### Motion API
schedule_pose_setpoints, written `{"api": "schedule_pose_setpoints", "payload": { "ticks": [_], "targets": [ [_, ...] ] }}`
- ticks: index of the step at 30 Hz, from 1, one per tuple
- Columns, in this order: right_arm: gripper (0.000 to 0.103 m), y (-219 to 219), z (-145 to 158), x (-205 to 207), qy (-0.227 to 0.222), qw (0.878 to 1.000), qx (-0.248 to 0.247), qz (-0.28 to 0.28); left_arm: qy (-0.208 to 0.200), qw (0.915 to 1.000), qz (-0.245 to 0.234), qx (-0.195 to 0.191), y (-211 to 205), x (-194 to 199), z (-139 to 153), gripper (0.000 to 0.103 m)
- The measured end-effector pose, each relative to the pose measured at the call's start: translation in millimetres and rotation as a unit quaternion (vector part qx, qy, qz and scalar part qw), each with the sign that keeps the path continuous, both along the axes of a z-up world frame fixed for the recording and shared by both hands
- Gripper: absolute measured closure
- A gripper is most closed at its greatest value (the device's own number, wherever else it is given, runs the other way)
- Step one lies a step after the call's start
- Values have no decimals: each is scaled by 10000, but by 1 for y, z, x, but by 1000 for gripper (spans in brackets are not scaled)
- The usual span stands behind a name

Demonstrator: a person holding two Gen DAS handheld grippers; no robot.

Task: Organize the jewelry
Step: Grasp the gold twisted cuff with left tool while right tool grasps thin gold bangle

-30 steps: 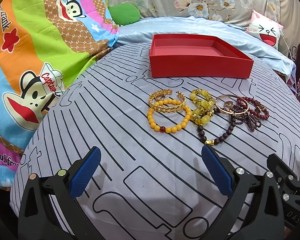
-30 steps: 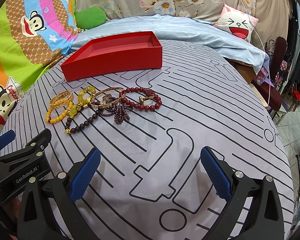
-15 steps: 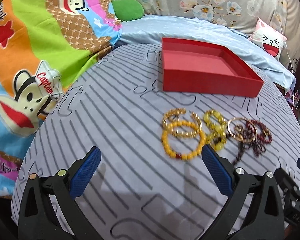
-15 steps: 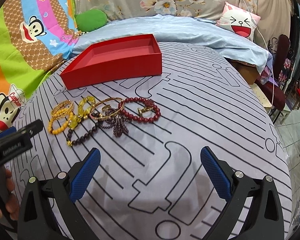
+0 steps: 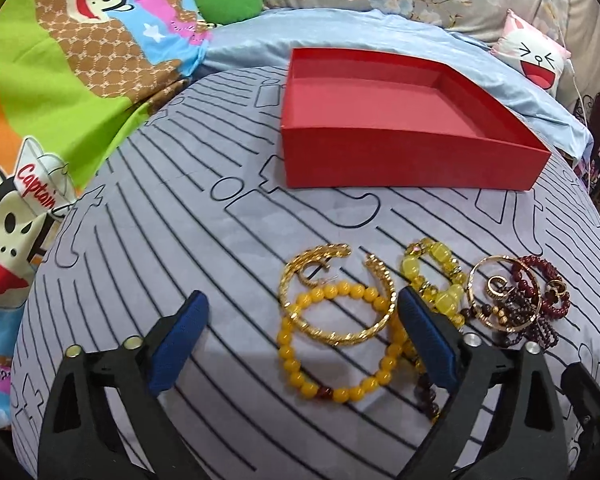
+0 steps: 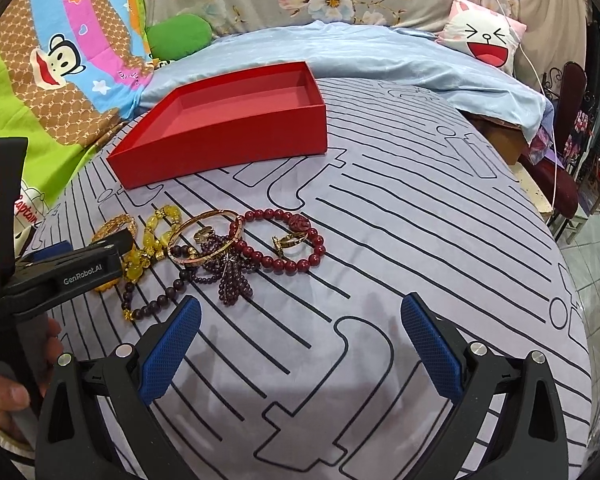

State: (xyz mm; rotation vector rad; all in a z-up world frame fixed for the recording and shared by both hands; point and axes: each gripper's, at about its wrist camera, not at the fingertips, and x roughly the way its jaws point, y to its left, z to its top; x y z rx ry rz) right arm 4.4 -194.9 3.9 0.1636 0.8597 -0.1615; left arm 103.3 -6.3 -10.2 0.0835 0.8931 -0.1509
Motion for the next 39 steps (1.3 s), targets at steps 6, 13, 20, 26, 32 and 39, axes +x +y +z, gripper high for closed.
{"api": "schedule_pose_setpoints", "payload": {
  "ticks": [6,13,20,26,32,39],
  "targets": [
    [7,3,2,5,-51,10000,42,56,112,9993,-155,-315,2,4,0,47],
    [6,13,7,13,-124,9997,-26,184,34,9985,-264,-472,2,-6,6,48],
    [7,27,8,30,-131,9989,-159,410,-131,9988,-145,-443,12,-17,17,48],
    [12,44,3,50,-23,9976,-321,617,-135,9991,-35,-411,21,-20,16,48],
    [19,53,-7,65,155,9959,-415,786,-149,9990,0,-415,26,-20,16,48],
    [35,53,-11,71,199,9951,-371,894,-119,9989,-15,-456,25,-19,13,48]
  ]
}}
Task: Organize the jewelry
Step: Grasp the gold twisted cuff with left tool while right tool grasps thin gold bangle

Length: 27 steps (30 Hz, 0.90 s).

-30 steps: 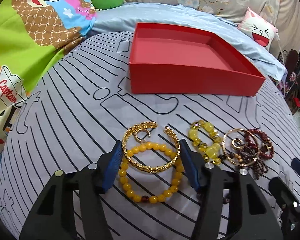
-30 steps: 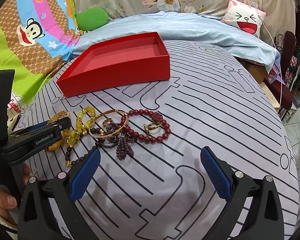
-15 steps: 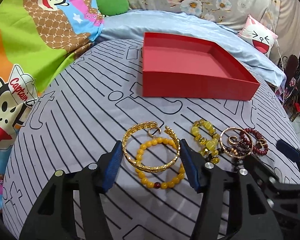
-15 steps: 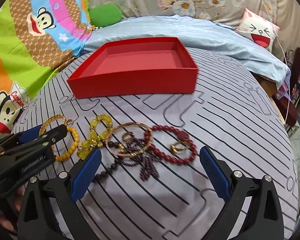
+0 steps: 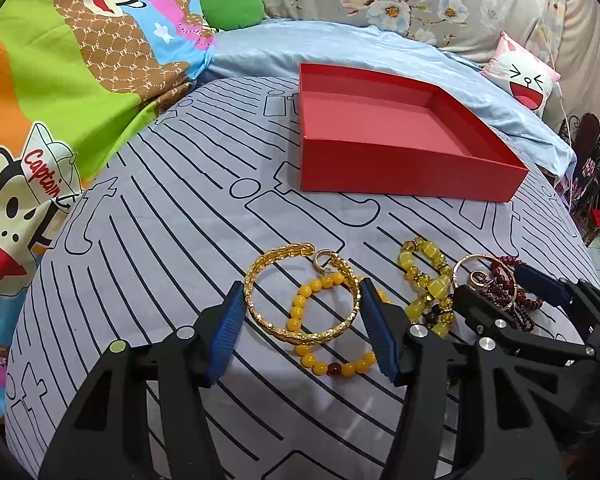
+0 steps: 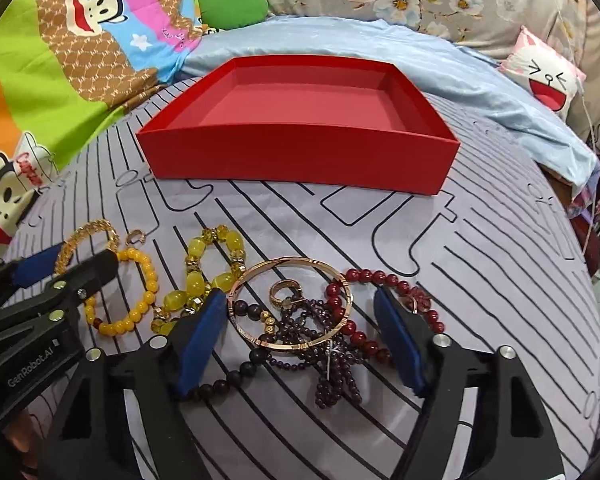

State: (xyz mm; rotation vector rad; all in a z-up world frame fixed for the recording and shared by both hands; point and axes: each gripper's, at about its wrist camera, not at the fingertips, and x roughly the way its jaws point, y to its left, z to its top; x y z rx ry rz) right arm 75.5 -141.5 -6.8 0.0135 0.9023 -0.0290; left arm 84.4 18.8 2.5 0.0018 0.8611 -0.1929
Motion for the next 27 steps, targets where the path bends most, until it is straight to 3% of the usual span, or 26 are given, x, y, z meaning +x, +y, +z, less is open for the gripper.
{"api": "schedule_pose_setpoints", "payload": {
  "ticks": [3,15,27],
  "targets": [
    [43,1,0,-1,-12,9999,115,80,1,10000,-16,-7,-1,1,0,48],
    [43,-7,5,-12,-113,9995,285,24,16,10000,-34,-32,-4,-3,1,48],
    [43,-34,43,-21,-402,9977,548,-56,-106,9995,-274,-150,-10,-2,28,48]
  ]
}}
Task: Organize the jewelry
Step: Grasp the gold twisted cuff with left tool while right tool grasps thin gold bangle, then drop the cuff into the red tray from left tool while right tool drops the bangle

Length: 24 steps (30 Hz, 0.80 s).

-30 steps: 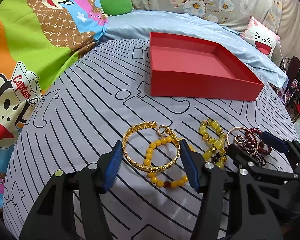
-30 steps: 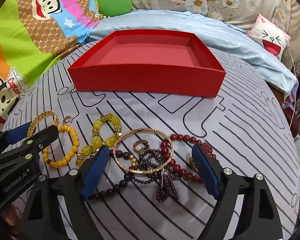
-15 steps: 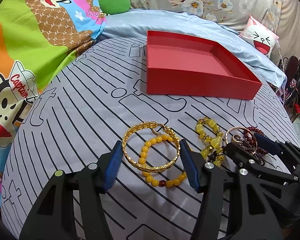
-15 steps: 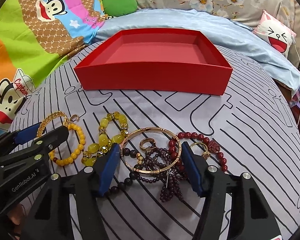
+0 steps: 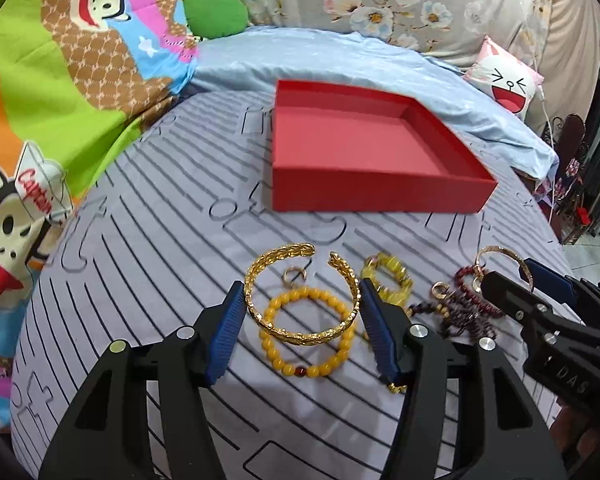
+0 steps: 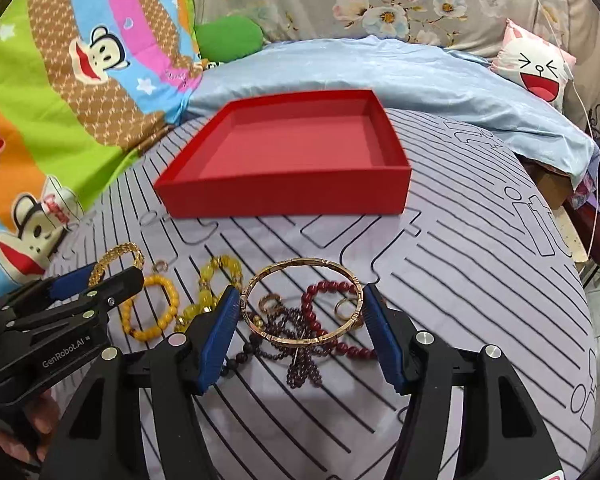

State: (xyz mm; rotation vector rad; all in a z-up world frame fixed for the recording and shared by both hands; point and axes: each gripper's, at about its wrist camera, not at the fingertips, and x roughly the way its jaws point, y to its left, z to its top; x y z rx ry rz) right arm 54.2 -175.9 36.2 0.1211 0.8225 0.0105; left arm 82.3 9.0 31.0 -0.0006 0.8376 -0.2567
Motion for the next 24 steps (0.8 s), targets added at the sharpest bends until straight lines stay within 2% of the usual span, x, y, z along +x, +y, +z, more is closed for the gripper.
{"api": "schedule_pose_setpoints", "payload": {
  "ticks": [7,12,18,24],
  "targets": [
    [43,-25,33,40,-227,9997,113,61,-257,9995,-206,30,-12,35,31,48],
    [43,-40,52,100,-291,9992,165,211,-366,9988,-319,26,-29,87,48,48],
    [43,-49,49,173,-148,9984,362,405,-318,9985,-436,69,-55,155,45,48],
    [43,-47,31,237,133,9979,193,608,-224,9983,-460,281,-77,207,29,48]
  ]
}}
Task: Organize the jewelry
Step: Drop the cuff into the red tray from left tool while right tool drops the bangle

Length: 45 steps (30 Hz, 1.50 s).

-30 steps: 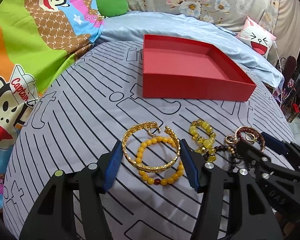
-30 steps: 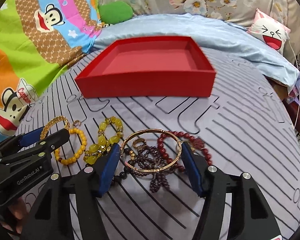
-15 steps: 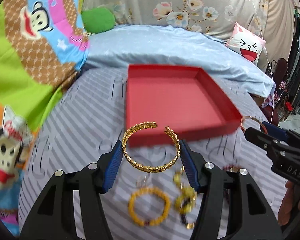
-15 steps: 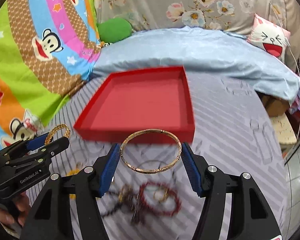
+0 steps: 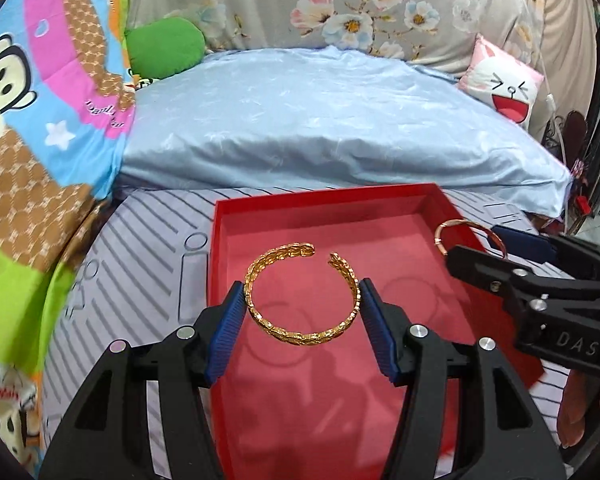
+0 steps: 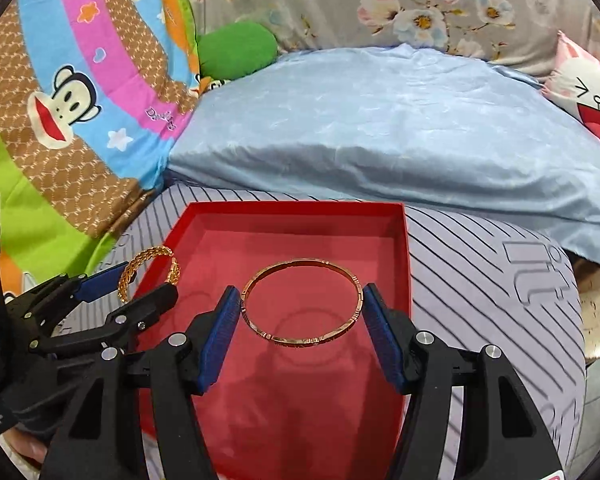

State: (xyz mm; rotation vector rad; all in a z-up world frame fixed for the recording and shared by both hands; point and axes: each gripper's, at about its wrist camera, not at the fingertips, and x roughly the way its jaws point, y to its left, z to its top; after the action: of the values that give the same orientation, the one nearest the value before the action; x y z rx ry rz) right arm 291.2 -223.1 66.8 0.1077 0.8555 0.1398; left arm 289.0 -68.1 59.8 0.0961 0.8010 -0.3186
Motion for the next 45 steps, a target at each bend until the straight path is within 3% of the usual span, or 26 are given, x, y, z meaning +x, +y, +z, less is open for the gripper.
{"api": "schedule_pose_setpoints", "payload": {
  "ticks": [8,14,19,27,32,36,45],
  "targets": [
    [43,-4,-30,39,417,9991,-62,-11,236,9997,45,92,-9,32,-23,48],
    [40,-4,-34,38,467,9989,-62,-58,270,9992,80,290,-13,36,-28,47],
    [34,-7,-34,38,511,9985,92,-154,315,9991,142,253,-9,40,-28,38],
    [34,-6,-32,27,473,9987,130,-169,325,9987,95,386,-12,32,-30,38],
    [34,-4,-22,7,256,9994,77,-217,183,9989,90,425,-11,17,-24,38],
    [34,-3,-13,-15,177,9994,190,-217,91,9996,106,228,-6,-2,-9,38],
    [33,1,12,-97,-137,9989,356,-258,-278,9995,31,166,2,-70,22,31]
  ]
}}
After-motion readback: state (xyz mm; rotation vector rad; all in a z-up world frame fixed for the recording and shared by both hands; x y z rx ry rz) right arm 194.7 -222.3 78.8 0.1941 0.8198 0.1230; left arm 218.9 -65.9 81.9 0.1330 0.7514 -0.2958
